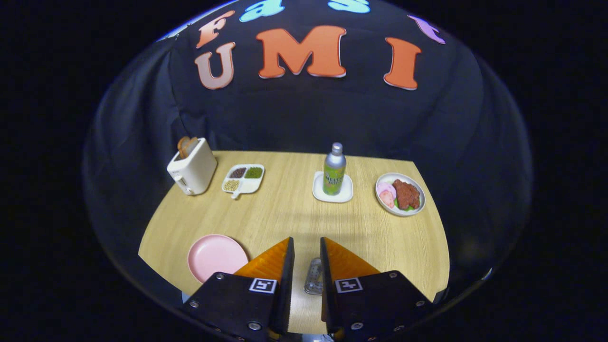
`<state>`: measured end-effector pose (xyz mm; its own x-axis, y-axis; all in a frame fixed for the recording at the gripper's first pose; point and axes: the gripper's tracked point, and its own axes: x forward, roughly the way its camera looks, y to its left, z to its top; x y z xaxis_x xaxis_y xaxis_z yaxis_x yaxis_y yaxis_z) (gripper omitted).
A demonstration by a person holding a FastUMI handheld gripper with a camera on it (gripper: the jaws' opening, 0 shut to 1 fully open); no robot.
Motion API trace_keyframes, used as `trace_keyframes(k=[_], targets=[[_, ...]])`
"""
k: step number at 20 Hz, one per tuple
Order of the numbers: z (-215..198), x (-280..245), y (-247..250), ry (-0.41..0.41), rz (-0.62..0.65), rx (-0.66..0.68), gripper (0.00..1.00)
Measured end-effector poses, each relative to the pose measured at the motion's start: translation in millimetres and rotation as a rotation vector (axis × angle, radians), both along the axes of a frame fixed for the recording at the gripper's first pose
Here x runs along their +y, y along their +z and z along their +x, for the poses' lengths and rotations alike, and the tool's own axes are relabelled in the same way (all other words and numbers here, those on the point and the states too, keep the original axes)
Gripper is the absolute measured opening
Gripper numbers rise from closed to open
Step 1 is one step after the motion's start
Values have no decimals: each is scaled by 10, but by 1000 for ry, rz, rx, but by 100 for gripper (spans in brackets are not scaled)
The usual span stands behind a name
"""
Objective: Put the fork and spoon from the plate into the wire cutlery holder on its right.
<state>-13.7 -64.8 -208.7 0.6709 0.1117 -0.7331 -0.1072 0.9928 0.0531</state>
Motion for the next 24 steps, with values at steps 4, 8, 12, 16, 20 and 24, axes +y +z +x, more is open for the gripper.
trace_keyframes(k=[4, 8, 12, 16, 20, 24], targets=[[305, 209, 782, 55, 25, -318, 47], [373, 255, 1266, 45, -7, -554, 64], [359, 200, 1657, 31, -1, -720, 75], [312, 107, 1945, -11, -23, -823, 83], [317, 103, 2297, -23, -8, -919, 90], [260, 59, 2591, -39, -35, -1032, 93]])
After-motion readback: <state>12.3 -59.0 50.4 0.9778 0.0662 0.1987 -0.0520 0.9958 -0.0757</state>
